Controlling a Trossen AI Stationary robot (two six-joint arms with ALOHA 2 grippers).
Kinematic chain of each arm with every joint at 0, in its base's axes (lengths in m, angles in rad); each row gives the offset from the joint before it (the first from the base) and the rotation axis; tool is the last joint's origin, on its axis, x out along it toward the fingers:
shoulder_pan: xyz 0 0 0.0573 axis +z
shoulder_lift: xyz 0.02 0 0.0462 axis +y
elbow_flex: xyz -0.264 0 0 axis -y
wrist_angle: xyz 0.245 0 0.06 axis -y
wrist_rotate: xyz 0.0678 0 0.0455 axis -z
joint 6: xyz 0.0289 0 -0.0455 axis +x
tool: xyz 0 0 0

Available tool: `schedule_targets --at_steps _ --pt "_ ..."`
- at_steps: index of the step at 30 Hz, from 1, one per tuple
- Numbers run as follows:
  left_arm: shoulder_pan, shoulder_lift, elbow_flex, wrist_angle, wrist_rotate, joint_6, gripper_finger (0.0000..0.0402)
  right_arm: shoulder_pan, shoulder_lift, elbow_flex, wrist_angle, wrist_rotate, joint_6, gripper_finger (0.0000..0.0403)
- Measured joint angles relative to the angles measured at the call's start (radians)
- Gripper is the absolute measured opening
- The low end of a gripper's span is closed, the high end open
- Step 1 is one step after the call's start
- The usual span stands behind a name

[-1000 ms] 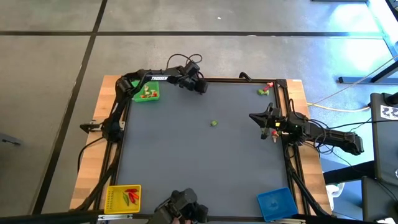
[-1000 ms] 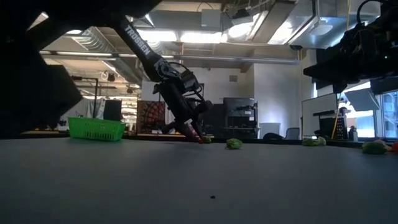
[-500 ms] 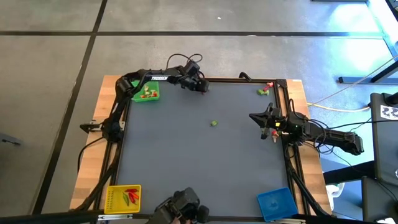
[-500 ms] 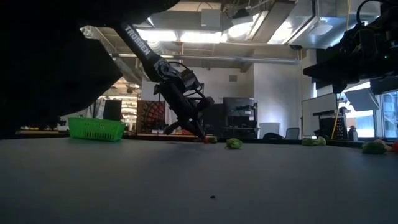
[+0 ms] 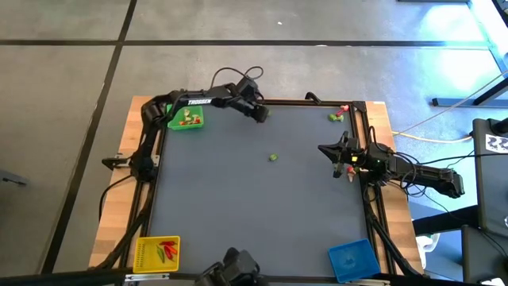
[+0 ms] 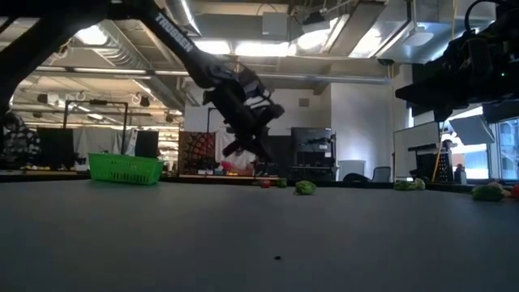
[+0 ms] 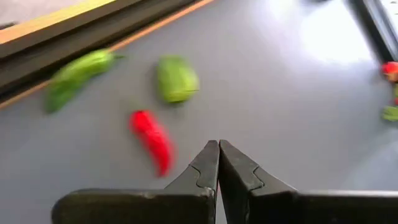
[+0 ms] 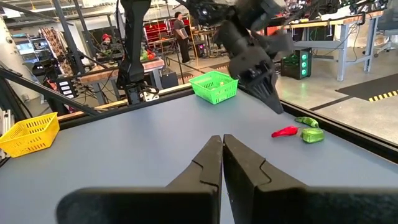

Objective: Sort produce into baskets
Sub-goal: Put the red chili pepper into the yellow bin

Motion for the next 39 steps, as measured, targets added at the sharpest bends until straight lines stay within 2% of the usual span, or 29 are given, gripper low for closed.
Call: schedule_targets --at_steps 3,6,9,15,19,30,39 --pt "-0.019 -0.006 0.001 0.061 -0.002 0.06 0.0005 0.0 0.0 0.0 0.0 0.0 0.0 0.0017" --pt "-0.02 0.003 0.001 0.055 -0.083 0.091 0.0018 0.0 0.0 0.0 0.0 0.001 0.0 0.0017" --pt "-0.02 0.029 0.0 0.04 -0.157 0.123 0.0054 0.0 0.0 0.0 0.0 0.001 -0.017 0.0017" --pt "-0.014 0.06 0.0 0.048 -0.177 0.173 0.0142 0.0 0.0 0.0 -0.003 0.001 -0.024 0.0017" --pt "-0.016 0.088 0.0 0.043 -0.171 0.222 0.0172 0.0 0.0 0.0 -0.003 0.001 -0.025 0.0017" --pt "-0.01 0.089 0.0 -0.01 -0.163 0.271 0.0179 0.0 0.0 0.0 -0.005 0.001 -0.045 0.0017" --pt "-0.01 0.089 0.0 -0.039 -0.182 0.211 0.0179 0.0 0.0 0.0 -0.005 0.001 -0.045 0.0017"
